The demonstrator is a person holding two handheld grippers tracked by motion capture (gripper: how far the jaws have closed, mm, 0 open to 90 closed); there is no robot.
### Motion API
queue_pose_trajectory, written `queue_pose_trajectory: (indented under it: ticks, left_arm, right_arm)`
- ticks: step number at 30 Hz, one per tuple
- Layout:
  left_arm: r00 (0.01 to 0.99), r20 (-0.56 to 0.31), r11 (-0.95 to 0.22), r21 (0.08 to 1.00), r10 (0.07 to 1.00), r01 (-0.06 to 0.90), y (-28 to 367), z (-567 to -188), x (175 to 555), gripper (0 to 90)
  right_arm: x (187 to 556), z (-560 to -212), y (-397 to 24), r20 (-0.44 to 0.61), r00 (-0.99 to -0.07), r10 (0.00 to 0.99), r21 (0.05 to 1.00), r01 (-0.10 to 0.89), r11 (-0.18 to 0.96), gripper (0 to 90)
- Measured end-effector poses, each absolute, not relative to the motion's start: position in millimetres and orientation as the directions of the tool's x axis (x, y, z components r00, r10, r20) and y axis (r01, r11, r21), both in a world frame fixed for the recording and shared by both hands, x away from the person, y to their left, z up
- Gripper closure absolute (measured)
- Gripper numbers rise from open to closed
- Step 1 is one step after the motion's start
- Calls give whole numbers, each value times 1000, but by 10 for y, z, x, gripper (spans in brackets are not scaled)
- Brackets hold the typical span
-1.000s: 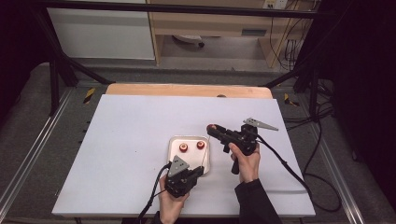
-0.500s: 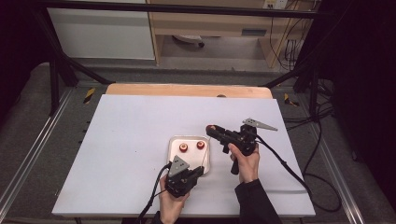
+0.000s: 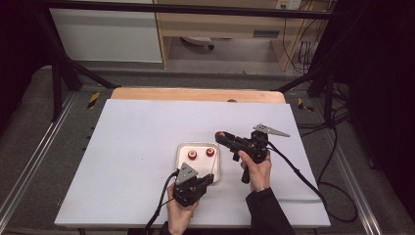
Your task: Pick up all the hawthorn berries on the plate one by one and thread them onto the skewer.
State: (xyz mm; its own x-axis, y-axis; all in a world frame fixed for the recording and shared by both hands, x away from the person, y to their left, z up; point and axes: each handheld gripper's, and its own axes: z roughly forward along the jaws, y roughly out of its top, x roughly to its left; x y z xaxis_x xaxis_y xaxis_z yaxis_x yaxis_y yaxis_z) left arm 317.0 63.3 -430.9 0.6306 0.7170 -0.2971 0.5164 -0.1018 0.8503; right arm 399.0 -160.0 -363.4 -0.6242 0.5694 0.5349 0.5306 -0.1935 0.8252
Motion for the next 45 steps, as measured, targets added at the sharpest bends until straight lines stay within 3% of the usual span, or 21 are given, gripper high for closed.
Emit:
queue_pose_trajectory:
  ticks: [9, 28, 45]
  left_arm:
    - [599, -357, -48, 831, 717, 553, 603, -4312, 3171, 884]
    - [552, -392, -24, 800, 736, 600, 487, -4221, 3144, 887]
    - [589, -260, -129, 834, 765, 537, 523, -4272, 3107, 889]
  right_arm:
    - [3941, -3656, -1573, 497, -632, 595, 853, 482, -201, 608]
    - [3863, -3748, -1557, 470, -638, 610, 872, 443, -208, 611]
    - [3938, -3702, -1616, 459, -666, 588, 867, 480, -133, 582]
